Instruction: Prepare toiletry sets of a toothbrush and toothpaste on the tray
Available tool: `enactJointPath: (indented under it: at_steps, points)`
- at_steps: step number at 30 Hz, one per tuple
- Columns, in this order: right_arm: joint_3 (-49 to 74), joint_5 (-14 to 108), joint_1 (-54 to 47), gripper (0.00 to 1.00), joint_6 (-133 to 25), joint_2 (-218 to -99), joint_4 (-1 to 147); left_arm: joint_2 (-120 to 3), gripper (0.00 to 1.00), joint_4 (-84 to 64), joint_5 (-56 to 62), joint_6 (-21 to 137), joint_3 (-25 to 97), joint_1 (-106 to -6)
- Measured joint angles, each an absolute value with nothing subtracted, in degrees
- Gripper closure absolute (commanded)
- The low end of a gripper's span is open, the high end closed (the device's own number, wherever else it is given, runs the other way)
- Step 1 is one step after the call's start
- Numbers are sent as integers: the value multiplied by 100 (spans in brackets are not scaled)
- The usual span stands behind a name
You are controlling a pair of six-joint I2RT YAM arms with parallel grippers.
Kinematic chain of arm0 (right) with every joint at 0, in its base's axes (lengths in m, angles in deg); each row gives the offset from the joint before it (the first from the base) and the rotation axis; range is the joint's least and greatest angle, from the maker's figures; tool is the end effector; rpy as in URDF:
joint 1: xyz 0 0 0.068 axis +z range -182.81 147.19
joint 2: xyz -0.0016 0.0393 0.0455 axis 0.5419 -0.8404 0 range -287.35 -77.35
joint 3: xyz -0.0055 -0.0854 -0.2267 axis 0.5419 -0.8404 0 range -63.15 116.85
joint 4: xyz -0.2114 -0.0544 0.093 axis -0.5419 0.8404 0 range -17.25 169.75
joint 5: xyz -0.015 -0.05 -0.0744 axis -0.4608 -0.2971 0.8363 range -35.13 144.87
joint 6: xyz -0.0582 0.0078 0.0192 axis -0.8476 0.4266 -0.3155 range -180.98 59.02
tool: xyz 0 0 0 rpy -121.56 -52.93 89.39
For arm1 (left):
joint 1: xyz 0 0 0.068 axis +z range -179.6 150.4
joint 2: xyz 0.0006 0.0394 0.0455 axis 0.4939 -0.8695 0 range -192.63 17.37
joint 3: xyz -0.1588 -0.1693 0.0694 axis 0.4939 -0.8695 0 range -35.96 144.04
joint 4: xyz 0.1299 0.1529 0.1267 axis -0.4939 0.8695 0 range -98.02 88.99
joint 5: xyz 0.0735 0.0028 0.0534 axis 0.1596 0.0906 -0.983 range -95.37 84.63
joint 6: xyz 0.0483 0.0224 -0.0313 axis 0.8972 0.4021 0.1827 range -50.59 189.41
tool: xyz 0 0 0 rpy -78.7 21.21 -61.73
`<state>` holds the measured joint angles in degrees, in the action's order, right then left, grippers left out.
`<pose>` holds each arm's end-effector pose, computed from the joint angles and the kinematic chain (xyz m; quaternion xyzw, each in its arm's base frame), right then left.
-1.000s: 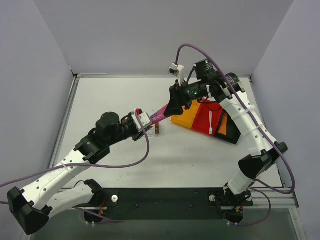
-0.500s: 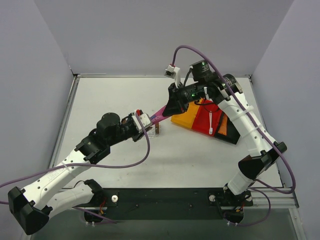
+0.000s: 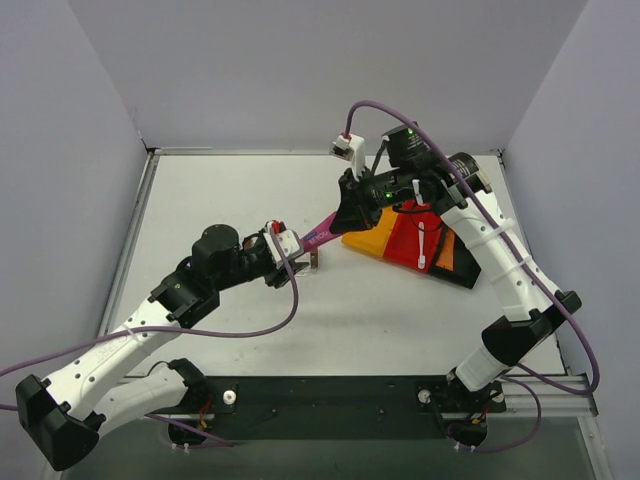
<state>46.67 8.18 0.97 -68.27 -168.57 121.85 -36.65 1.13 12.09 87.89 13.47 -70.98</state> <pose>0.2343 0.1976 0.4186 -0.4638 0.6774 0.4393 0.3646 0.1572 -0.1570 0.3157 0.4691 0.6271 -0.2381 0.5745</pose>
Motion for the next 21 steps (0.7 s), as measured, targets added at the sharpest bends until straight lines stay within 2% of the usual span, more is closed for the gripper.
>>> enactJointPath:
  at_steps: [4,21]
  points:
    - [4667,1038,97,100,-6892,-16857,12185,-3663,21,139,1318,8802,1347,-7079]
    - [5004,2275,217,100,-7102,-16977,12296,-3368,19,518,780,9246,1334,-7050]
